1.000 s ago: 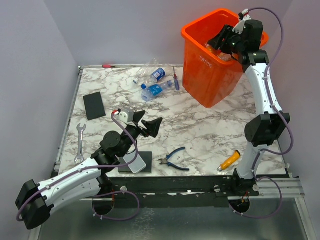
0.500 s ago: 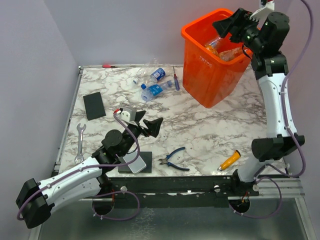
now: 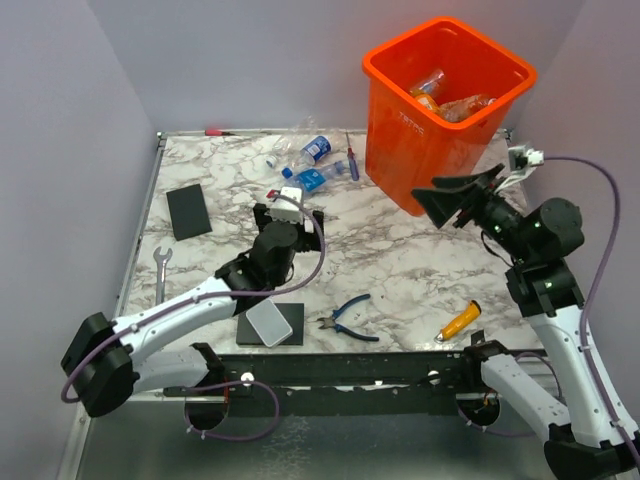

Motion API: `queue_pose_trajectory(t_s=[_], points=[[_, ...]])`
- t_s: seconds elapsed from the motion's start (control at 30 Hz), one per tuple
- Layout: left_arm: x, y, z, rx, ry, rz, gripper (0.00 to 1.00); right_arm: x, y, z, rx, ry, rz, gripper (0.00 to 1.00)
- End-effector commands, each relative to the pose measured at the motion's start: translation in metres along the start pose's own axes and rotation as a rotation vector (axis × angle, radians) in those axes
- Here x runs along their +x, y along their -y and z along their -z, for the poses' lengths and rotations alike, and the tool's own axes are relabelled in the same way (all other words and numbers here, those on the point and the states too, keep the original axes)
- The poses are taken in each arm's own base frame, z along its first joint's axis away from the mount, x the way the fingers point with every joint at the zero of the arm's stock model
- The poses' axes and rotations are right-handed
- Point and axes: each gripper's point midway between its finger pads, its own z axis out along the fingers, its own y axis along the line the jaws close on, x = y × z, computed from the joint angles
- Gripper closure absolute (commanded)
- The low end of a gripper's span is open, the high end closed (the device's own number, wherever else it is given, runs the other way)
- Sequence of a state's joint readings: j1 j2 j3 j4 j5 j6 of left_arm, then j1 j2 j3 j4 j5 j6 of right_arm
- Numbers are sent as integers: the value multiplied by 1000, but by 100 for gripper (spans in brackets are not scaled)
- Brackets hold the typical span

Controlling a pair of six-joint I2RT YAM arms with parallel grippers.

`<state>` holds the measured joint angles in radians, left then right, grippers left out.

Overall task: Put the plastic bottles in the bin
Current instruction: Place the plastic bottle in the trash bin, then pick up the plastic bottle at the center of the board.

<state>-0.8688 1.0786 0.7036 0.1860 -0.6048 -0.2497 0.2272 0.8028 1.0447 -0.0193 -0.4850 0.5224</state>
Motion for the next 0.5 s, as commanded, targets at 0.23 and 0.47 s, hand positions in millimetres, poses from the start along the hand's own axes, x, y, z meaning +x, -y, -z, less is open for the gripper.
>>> queue_pose_trajectory(t_s=[0.23, 0.47], points=[[68, -43, -82, -124, -446, -440, 1, 164, 55, 57, 153, -269, -236, 23], [84, -48, -153, -175, -532, -644, 1, 200, 66, 78, 213, -289, -310, 24]])
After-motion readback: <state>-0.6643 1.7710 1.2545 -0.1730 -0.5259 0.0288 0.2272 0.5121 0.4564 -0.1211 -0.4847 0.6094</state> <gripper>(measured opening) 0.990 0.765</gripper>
